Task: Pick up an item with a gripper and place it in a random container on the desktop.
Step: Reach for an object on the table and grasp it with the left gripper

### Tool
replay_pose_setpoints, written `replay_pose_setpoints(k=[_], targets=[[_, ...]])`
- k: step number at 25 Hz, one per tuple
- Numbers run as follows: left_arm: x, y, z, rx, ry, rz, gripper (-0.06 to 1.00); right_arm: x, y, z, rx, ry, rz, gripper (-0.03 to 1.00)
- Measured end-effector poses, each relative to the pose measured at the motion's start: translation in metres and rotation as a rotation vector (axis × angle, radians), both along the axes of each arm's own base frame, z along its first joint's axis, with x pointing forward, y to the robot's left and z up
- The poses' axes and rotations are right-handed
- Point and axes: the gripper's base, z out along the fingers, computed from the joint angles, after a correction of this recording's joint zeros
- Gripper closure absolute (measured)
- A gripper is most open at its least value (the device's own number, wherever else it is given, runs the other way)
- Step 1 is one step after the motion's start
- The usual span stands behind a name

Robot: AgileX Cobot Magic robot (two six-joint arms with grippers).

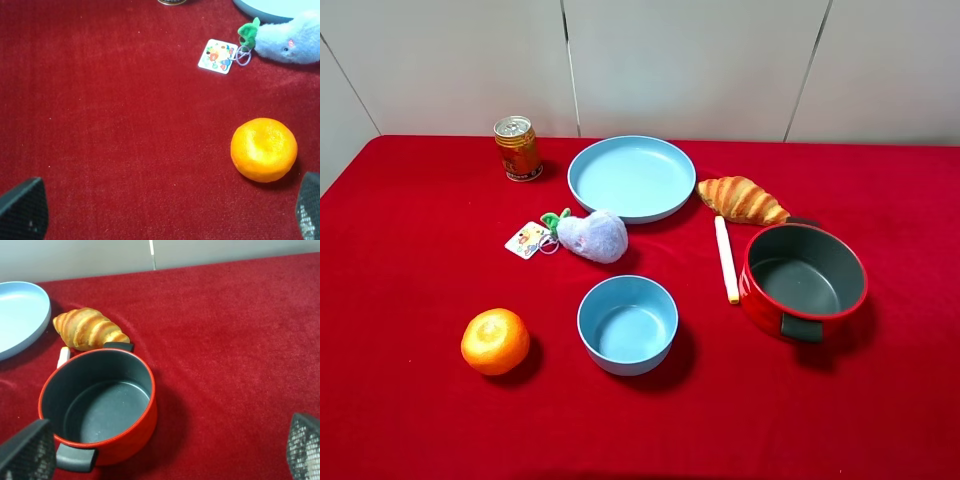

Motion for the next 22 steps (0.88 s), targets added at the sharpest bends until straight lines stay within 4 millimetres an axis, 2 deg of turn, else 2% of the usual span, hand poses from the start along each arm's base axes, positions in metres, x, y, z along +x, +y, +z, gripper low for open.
replay_pose_setpoints(k=[22], targets=[[0.0, 0.0, 0.0, -0.002, 0.0, 0.002, -0.04, 0.0, 0.0, 0.0, 0.0, 0.0, 0.0, 0.28]])
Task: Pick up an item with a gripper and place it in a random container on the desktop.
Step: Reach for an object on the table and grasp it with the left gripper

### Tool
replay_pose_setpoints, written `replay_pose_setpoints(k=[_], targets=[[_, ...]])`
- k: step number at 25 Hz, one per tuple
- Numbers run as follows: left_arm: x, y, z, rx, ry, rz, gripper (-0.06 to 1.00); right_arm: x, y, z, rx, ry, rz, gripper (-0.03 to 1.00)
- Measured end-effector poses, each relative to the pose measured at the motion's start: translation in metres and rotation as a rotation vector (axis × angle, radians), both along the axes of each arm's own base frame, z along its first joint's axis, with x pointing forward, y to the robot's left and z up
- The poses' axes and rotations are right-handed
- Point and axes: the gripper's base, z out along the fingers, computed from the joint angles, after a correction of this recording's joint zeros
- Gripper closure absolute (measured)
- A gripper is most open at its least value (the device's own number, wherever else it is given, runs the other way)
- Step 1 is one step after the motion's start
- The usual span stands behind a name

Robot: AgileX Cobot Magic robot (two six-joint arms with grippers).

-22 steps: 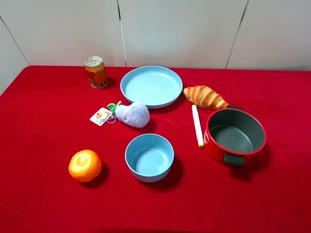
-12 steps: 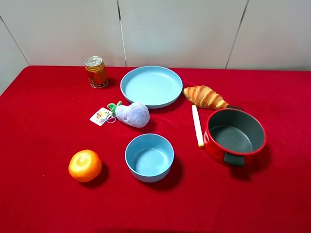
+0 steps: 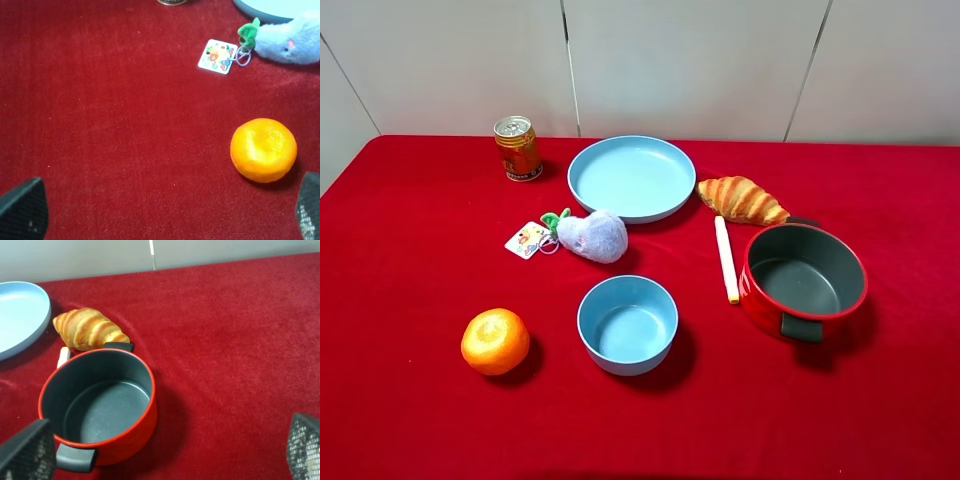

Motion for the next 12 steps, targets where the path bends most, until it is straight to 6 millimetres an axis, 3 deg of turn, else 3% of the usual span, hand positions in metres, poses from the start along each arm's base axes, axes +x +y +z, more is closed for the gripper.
replay_pose_setpoints(k=[8, 12], targets=[[0.001, 0.0, 0.0, -0.005, 0.008, 0.003, -0.04, 0.0, 0.0, 0.0, 0.0, 0.0, 0.0, 0.28], [0.012, 0.0, 0.006, -0.004, 0.076, 0.002, -0.04, 0.0, 0.0, 0.0, 0.0, 0.0, 0.0, 0.28]])
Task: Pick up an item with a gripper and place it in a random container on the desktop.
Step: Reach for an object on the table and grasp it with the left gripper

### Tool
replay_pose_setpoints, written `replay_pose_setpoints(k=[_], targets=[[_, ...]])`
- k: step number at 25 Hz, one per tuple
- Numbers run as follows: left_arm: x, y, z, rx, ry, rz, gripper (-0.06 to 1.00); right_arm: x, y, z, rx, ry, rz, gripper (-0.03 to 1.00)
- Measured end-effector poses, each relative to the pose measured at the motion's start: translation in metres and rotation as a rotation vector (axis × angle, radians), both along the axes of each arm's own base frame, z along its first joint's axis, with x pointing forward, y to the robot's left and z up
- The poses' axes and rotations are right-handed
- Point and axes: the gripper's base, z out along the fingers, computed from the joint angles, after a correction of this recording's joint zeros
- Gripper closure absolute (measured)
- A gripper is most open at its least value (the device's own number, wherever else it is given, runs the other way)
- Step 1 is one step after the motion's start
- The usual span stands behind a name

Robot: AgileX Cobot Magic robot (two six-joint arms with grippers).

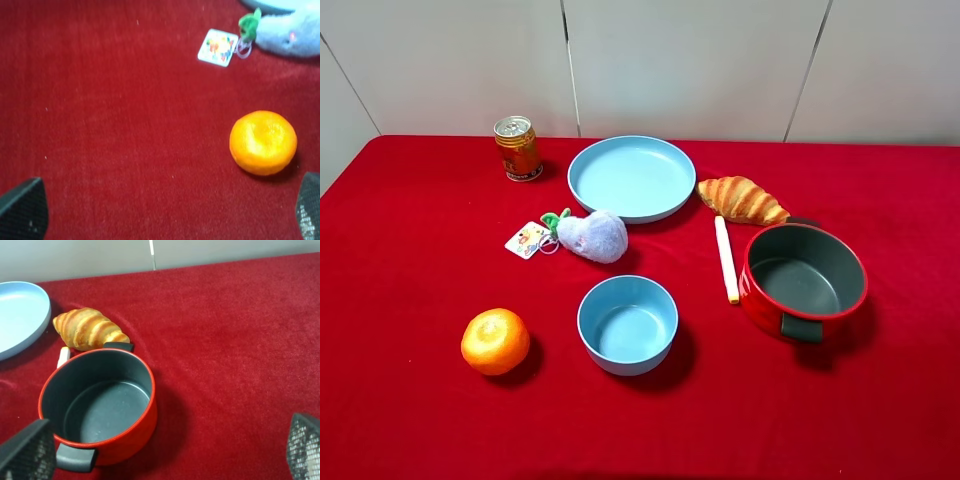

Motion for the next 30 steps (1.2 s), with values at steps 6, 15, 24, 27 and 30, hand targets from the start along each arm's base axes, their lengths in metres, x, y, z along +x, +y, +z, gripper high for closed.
replay_pose_setpoints(k=[6, 15, 24, 27, 30], targets=[[0.019, 0.0, 0.024, 0.033, 0.057, -0.033, -0.04, 0.0, 0.0, 0.0, 0.0, 0.0, 0.0, 0.28], [0.051, -0.004, 0.037, 0.033, 0.23, -0.113, -0.04, 0.0, 0.0, 0.0, 0.0, 0.0, 0.0, 0.28], [0.065, -0.012, 0.031, 0.006, 0.338, -0.213, -0.04, 0.0, 0.0, 0.0, 0.0, 0.0, 0.0, 0.28], [0.072, -0.015, 0.028, 0.012, 0.388, -0.251, -0.04, 0.0, 0.0, 0.0, 0.0, 0.0, 0.0, 0.28], [0.08, -0.018, 0.024, 0.018, 0.441, -0.287, -0.04, 0.0, 0.0, 0.0, 0.0, 0.0, 0.0, 0.28]])
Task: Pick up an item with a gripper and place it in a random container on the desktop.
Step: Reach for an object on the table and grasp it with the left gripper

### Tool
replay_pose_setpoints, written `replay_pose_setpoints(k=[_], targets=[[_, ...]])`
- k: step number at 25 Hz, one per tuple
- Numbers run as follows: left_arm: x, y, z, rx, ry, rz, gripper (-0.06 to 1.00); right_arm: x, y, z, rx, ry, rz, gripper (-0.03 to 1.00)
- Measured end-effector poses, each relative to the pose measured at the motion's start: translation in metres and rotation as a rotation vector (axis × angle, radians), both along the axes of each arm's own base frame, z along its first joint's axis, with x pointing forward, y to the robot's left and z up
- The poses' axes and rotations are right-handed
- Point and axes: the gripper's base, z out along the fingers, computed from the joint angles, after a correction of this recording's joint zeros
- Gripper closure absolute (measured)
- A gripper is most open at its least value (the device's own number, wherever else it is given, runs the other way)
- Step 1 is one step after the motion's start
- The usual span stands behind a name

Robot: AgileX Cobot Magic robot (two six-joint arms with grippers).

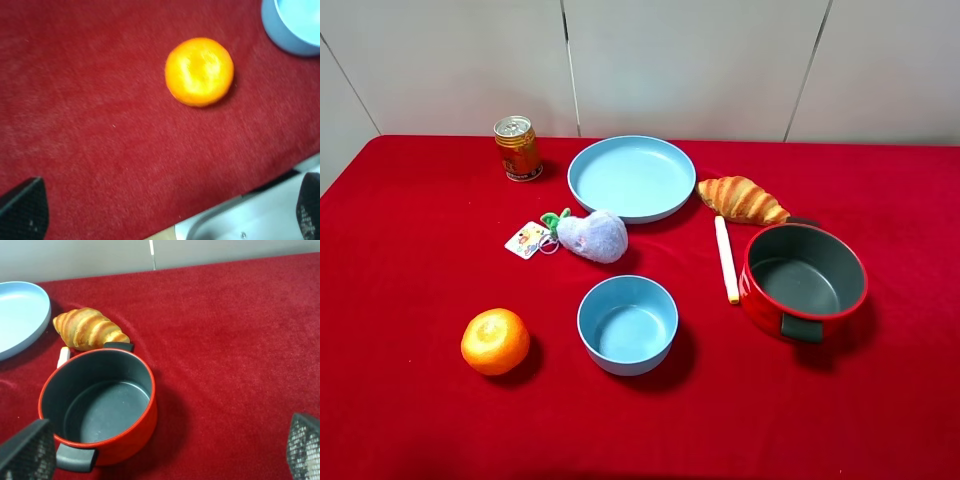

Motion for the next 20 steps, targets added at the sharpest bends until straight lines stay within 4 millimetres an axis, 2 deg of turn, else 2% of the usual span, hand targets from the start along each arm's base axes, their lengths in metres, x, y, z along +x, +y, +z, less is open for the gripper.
replay_pose_setpoints(k=[20], targets=[[0.054, -0.039, -0.042, 0.091, 0.262, -0.224, -0.04, 0.0, 0.0, 0.0, 0.0, 0.0, 0.0, 0.28]])
